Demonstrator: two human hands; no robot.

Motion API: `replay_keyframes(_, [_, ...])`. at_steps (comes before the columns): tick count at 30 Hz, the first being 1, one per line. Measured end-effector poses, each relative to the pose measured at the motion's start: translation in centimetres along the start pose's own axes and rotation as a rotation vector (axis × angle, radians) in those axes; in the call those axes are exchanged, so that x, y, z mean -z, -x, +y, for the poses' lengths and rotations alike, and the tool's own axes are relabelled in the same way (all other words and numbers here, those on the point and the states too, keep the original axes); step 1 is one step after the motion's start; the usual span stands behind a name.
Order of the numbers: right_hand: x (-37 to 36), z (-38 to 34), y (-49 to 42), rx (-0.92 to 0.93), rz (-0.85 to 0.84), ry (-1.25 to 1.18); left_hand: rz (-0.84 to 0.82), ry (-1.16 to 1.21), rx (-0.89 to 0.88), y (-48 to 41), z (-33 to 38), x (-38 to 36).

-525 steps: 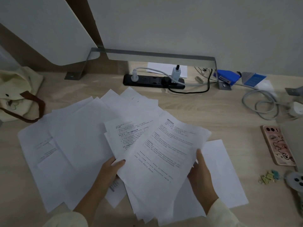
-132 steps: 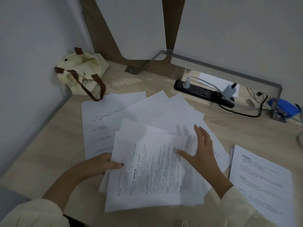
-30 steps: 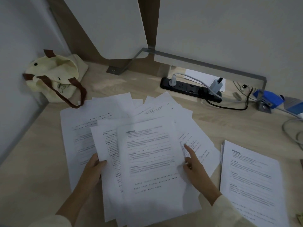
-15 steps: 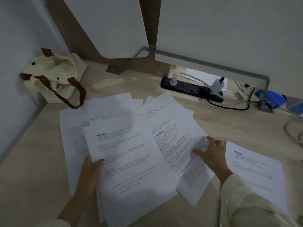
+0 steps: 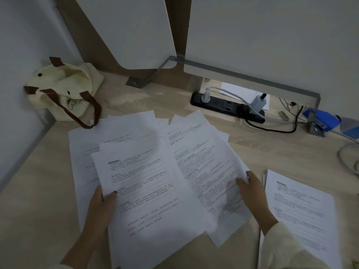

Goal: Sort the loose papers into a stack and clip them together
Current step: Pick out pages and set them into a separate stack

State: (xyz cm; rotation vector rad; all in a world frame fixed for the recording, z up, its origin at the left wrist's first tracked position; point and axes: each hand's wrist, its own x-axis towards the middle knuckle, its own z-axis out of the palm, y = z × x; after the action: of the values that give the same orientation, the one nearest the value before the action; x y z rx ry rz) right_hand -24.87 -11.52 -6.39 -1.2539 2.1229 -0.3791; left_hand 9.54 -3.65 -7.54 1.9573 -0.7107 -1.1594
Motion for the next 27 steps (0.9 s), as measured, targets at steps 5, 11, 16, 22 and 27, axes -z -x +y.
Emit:
replay_keyframes(5, [3.8, -0.1, 1.1, -0.01, 0.238, -0.606, 0.017, 0.032, -0.017, 0.7, 0.0, 0.2])
replay_keyframes(11, [6.0, -0.6, 1.9, -0.096, -0.191, -1.04, 0.007, 0.068, 0.018, 1.2, -0.7, 0.7])
replay_keyframes(16, [2.3, -2.5, 4.1, 0.0, -0.392, -0.881, -0.023, 0.149, 0.032, 2.0, -0.3, 0.5])
replay_keyframes(22, [-3.9, -4.0, 6.3, 0.074, -0.434, -0.568, 0.037, 0.295, 0.117, 2.5, 0.0, 0.2])
replay_keyframes(27, [-6.3, -4.2, 6.4, 0.211, -0.568, -0.295, 0.029, 0.278, 0.102, 2.6, 0.0, 0.0])
